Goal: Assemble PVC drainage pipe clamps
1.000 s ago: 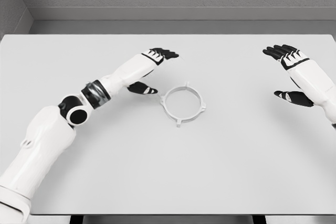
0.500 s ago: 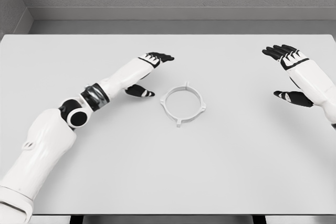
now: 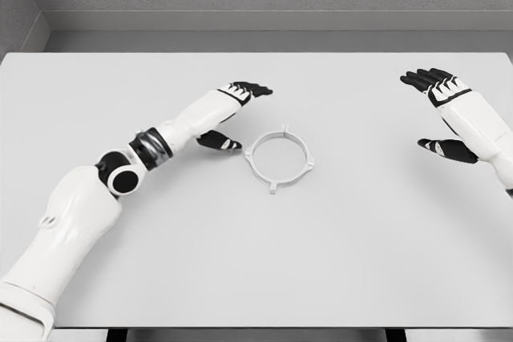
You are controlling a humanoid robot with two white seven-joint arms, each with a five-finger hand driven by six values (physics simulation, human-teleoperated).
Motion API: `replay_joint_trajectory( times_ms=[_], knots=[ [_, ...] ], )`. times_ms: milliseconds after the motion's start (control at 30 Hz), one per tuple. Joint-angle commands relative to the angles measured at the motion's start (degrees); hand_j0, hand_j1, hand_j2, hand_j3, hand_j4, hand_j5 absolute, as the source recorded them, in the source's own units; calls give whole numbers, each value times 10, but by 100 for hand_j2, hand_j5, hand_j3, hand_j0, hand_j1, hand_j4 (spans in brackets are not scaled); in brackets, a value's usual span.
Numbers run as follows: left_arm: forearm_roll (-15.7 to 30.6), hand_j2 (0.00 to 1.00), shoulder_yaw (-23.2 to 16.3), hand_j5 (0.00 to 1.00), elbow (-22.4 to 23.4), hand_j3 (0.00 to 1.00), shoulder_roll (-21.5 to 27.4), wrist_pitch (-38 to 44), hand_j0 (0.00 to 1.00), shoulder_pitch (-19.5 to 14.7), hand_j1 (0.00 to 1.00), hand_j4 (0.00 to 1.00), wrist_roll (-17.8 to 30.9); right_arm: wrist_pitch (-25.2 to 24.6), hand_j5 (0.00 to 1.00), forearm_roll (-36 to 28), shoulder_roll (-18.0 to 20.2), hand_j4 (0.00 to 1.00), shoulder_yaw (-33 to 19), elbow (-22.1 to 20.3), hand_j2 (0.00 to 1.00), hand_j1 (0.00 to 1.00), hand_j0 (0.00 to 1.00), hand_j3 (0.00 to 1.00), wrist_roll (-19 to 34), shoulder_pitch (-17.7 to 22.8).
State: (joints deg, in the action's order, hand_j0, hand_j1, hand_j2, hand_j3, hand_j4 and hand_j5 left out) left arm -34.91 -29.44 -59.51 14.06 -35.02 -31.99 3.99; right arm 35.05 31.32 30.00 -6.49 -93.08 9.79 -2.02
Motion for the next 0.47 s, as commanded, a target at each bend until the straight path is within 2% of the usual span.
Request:
replay_joint_trajectory(
  times_ms=[0, 33, 100, 200, 267, 333, 433],
  knots=[
    [5, 100, 34, 100, 7, 100, 23, 0, 100, -2, 100, 100, 0, -1, 100, -4, 1, 100, 0, 0, 100, 100, 100, 100, -1, 0],
    [5, 100, 41, 100, 18, 100, 45, 0, 100, -18, 100, 100, 0, -1, 100, -4, 1, 100, 0, 0, 100, 100, 100, 100, 0, 0],
    [9, 100, 46, 100, 36, 100, 132, 0, 100, -52, 100, 100, 0, -1, 100, -4, 1, 100, 0, 0, 100, 100, 100, 100, 0, 0],
    [13, 100, 62, 100, 38, 100, 225, 0, 100, -51, 100, 100, -1, -1, 100, -4, 1, 100, 0, 0, 100, 100, 100, 100, 0, -1],
    [22, 100, 75, 100, 66, 100, 243, 0, 100, -53, 100, 100, -4, -1, 100, -4, 0, 100, 0, 0, 100, 100, 100, 100, -1, -1],
    [87, 100, 76, 100, 114, 100, 257, 0, 100, -47, 100, 100, -4, -1, 100, -4, 0, 100, 0, 1, 100, 100, 100, 100, 0, -1],
    [96, 100, 77, 100, 150, 100, 259, 0, 100, -48, 100, 100, -4, -1, 100, -4, 1, 100, -1, 1, 100, 100, 100, 100, 0, -1]
  ],
)
